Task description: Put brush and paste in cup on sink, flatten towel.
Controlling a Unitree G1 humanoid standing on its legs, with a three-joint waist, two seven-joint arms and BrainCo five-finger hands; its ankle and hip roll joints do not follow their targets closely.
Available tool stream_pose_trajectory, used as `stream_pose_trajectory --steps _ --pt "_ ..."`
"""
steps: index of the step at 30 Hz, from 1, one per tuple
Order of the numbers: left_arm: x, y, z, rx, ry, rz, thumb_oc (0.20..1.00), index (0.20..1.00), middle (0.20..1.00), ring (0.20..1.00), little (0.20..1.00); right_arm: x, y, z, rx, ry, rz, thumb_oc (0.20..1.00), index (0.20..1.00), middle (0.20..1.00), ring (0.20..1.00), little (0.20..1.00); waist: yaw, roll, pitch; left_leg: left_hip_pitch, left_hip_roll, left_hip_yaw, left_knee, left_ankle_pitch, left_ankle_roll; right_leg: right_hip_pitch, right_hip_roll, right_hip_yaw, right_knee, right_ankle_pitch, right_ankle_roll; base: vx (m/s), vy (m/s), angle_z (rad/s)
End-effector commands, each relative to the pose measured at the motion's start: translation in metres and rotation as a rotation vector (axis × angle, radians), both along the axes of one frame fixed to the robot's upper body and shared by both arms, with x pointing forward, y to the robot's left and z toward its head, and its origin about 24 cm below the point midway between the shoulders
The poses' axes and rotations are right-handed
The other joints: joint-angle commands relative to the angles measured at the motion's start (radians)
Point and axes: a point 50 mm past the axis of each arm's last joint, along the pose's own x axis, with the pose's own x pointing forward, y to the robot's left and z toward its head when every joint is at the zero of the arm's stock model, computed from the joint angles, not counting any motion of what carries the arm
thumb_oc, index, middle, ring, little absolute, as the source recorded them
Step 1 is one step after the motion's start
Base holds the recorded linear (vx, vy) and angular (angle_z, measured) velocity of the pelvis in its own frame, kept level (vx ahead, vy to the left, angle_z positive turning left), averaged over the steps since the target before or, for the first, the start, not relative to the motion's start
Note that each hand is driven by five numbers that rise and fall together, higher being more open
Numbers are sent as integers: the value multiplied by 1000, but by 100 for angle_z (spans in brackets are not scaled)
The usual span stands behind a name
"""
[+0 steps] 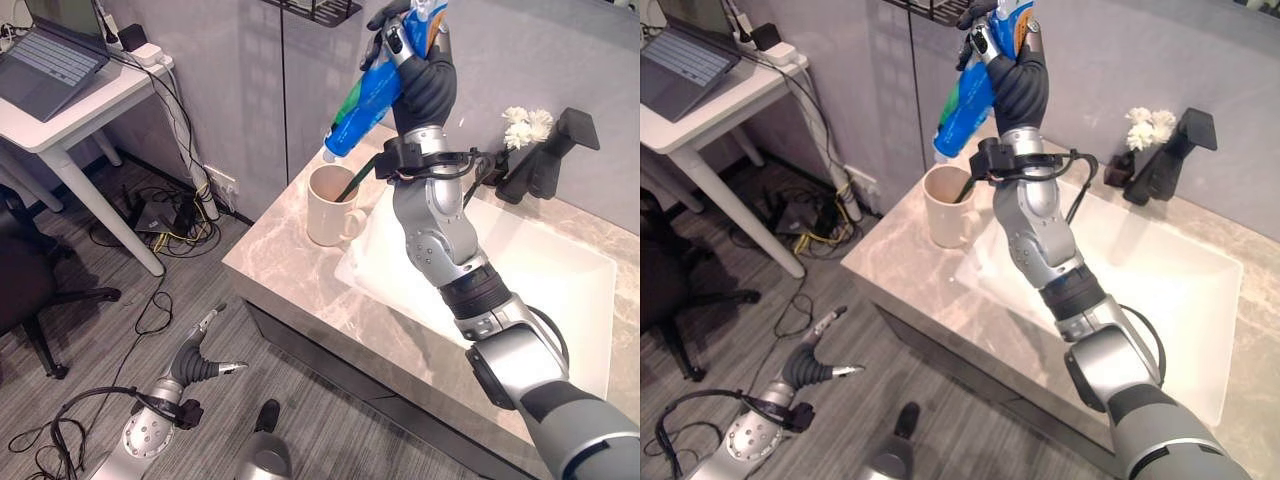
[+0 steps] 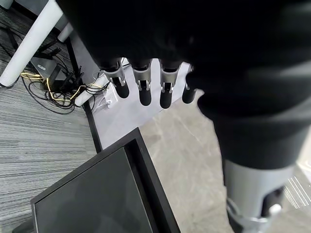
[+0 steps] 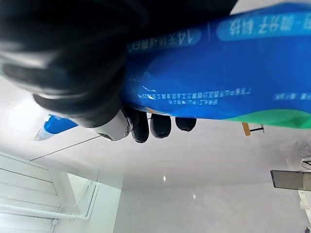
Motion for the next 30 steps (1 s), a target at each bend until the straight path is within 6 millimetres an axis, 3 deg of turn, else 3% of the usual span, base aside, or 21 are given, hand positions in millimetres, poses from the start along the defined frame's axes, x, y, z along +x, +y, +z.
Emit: stream_pose_trajectory --steps 1,9,30 --pt "5 -6 3 27 -24 -54 1000 1000 1000 1000 1000 -10 3 23 -36 -113 42 200 200 200 200 200 -10 -10 -5 2 -72 26 1 -32 73 71 -27 53 44 24 43 8 10 -6" --pt "4 -5 -1 30 -11 -41 1000 1000 1000 1000 1000 -7 19 13 -103 -73 89 200 200 200 200 200 -32 -17 2 7 -70 35 1 -35 73 66 -26 63 44 24 38 2 4 -2" --pt "4 -5 -3 31 -4 -37 1000 1000 1000 1000 1000 -2 30 4 -196 -55 75 200 200 200 200 200 -42 -32 6 8 -67 47 1 -39 77 53 -25 72 43 35 38 -1 1 -1"
